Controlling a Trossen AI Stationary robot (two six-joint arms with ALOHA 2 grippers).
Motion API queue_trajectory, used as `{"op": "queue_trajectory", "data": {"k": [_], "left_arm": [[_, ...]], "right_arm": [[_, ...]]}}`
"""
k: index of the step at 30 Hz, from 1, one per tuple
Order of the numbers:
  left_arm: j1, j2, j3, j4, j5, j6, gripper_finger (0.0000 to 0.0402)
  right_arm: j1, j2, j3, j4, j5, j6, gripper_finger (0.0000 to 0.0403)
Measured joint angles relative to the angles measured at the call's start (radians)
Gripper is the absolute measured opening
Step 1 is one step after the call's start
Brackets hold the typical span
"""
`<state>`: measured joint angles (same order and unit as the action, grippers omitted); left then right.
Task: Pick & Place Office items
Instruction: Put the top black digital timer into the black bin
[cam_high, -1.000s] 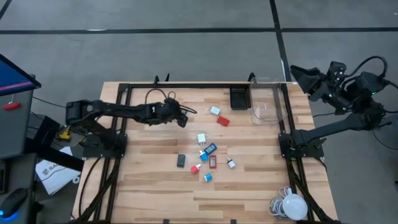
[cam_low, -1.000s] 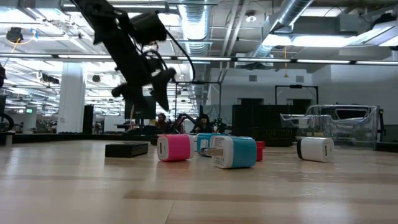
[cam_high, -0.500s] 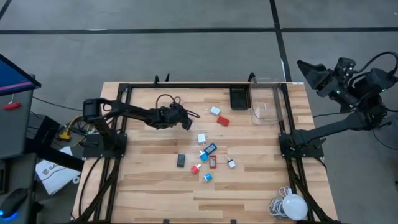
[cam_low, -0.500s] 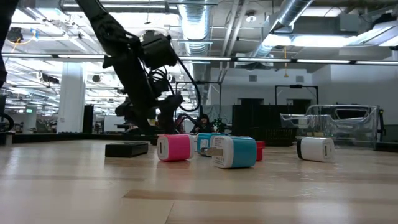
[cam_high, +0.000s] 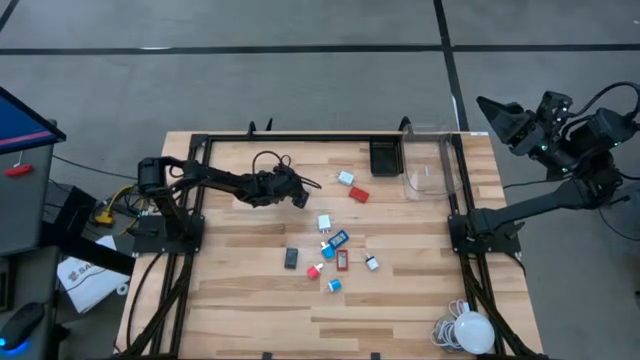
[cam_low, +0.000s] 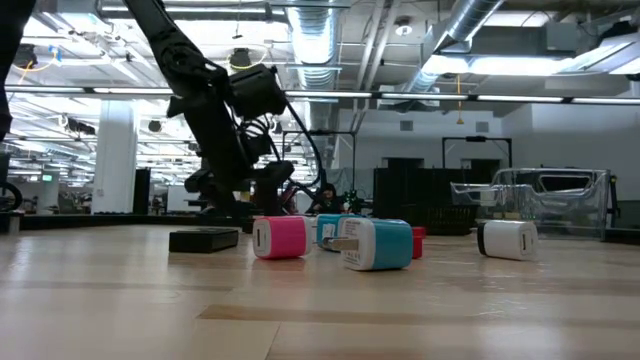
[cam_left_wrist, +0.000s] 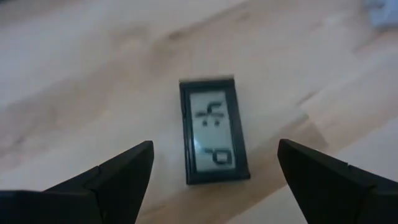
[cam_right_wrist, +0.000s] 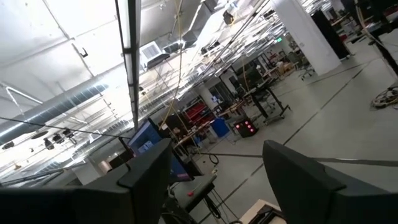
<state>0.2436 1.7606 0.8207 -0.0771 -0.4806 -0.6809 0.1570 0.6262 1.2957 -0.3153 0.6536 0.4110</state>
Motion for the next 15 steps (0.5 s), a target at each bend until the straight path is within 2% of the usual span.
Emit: {"op": "queue_trajectory", "data": {"k": [11,15], "left_arm": [[-0.006,0.048,0.002,0.008,-0.009,-0.008,0.0338],[-0.002,0.051,0.002,0.014,-0.010,-0.009,0.0317]], "right_arm": [[0.000,0.004,0.000,0.010,-0.003,0.000,0.0244],[0.000,0.004,0.000,0.010,-0.016,0.000,0.0244]]}}
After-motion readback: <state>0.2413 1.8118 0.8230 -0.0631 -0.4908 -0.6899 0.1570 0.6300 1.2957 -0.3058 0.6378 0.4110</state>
